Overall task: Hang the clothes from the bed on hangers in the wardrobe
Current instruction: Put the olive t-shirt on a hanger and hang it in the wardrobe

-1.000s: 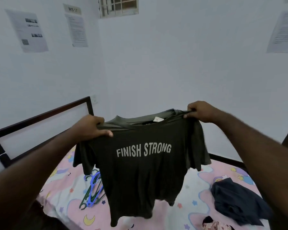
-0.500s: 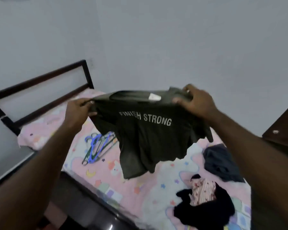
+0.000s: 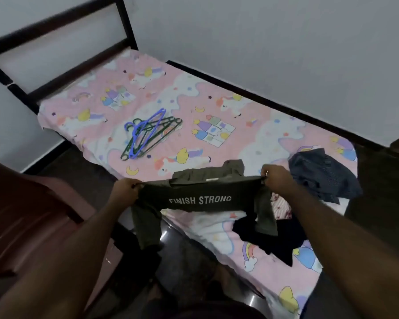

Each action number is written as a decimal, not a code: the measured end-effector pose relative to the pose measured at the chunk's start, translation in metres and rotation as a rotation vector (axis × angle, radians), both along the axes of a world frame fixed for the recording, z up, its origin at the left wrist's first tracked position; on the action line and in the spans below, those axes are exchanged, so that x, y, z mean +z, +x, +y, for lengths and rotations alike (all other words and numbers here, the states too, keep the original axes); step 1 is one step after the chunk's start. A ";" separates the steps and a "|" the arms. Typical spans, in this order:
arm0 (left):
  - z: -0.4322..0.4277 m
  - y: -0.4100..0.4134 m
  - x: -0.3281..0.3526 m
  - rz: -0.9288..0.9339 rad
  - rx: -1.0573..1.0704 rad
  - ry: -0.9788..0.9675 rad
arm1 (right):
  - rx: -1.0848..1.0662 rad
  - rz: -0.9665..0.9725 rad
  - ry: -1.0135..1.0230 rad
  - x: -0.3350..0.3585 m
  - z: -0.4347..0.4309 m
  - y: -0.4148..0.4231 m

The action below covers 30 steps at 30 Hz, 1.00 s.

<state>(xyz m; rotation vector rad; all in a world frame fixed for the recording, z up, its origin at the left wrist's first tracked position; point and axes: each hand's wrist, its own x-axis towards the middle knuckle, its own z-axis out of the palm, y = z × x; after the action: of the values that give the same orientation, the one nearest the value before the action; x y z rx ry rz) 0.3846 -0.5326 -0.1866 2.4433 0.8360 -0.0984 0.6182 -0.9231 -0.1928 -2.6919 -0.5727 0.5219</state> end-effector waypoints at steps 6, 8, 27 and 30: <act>0.036 0.027 0.080 -0.206 0.009 0.071 | -0.078 -0.259 0.111 0.086 0.019 0.020; 0.051 0.034 0.125 -0.316 -0.020 0.155 | -0.088 -0.382 0.192 0.140 0.026 0.022; 0.075 -0.046 0.357 -0.634 0.012 0.156 | -0.318 -0.332 0.499 0.380 0.037 -0.098; 0.073 -0.053 0.358 -0.655 0.110 -0.190 | -0.365 -0.236 0.687 0.378 0.046 -0.112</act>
<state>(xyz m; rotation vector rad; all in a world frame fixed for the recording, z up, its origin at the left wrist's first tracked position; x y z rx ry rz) 0.3317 -0.4600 0.1709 2.0430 0.6194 0.6024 0.5064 -0.8767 0.1855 -2.1218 -0.2382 -0.0913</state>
